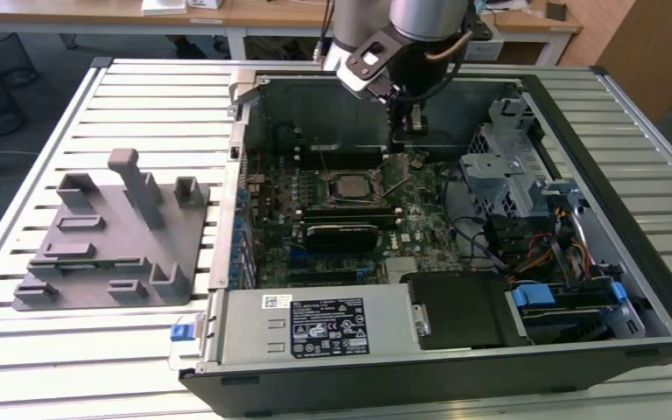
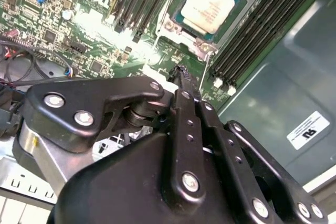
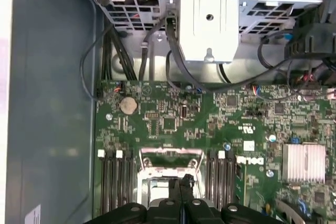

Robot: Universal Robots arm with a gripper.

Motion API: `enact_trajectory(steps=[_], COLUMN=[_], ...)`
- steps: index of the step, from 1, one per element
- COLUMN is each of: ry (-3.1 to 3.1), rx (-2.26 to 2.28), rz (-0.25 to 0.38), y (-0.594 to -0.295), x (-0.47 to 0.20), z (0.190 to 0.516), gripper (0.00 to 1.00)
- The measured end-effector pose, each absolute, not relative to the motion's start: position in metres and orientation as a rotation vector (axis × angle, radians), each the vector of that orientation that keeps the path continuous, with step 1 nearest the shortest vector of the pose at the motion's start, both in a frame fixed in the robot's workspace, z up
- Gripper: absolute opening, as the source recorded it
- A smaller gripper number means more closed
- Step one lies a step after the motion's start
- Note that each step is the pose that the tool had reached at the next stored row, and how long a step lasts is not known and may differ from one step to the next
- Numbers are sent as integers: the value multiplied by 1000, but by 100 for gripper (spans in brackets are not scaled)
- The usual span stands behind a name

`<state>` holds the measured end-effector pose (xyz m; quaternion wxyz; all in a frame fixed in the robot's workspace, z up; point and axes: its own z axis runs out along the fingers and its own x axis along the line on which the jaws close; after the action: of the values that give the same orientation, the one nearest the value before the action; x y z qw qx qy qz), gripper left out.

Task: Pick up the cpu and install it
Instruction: 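Close the cpu cover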

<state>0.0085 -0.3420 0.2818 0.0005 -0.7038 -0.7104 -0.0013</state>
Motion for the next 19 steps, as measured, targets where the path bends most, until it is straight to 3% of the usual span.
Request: enact_trajectory(steps=[19], ry=[-2232], rx=[-2211], rz=[-2], y=[-333], x=[39], z=[266], gripper=[12])
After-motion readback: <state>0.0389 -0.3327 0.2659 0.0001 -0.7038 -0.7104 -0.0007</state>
